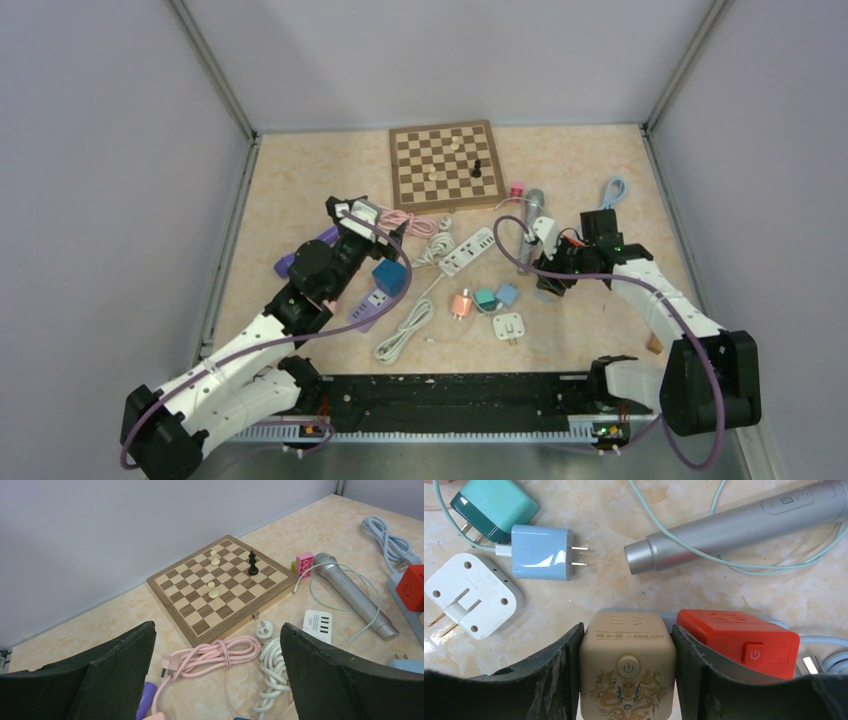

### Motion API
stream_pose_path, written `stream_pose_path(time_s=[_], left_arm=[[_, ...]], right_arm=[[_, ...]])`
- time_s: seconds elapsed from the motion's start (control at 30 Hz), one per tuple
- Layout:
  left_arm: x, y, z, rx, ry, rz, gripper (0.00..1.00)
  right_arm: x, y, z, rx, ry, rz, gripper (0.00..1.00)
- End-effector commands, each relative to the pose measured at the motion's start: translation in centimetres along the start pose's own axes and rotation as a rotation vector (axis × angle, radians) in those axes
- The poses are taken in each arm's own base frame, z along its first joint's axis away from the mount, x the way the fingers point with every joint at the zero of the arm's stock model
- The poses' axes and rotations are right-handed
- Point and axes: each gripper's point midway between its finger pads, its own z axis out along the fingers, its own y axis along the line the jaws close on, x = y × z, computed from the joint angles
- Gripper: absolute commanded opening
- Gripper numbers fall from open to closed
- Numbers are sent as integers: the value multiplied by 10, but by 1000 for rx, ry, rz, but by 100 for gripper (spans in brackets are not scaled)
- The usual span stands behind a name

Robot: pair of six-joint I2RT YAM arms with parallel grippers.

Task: Insert the plug

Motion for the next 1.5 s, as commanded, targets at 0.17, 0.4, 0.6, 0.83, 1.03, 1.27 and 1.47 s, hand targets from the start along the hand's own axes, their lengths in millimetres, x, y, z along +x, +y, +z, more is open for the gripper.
stream_pose_path(time_s=[0.17, 0.4, 0.6, 0.83, 1.03, 1.27, 1.47], left_arm=[[-13, 4, -3, -11, -63, -2, 99], [-11, 5, -3, -16, -60, 4, 99], [-11, 7, -3, -23, -58, 9, 99], [-14, 7, -2, -21, -58, 7, 99], [-14, 9, -2, -32, -47, -10, 99], [-16, 12, 6, -69, 0, -99, 99], [-13, 1, 23, -29, 103, -157, 98]], right_arm=[[97, 29, 8, -77, 325, 29, 0], [107, 35, 10, -108, 369, 54, 0], [76, 19, 10, -77, 280, 60, 5], [-53, -32, -31, 44, -74, 38, 99], [-152, -44, -97, 131, -398, 123, 99], [-172, -72, -134, 335, -578, 717, 99], [-121, -87, -134, 562, -518, 1125, 69]])
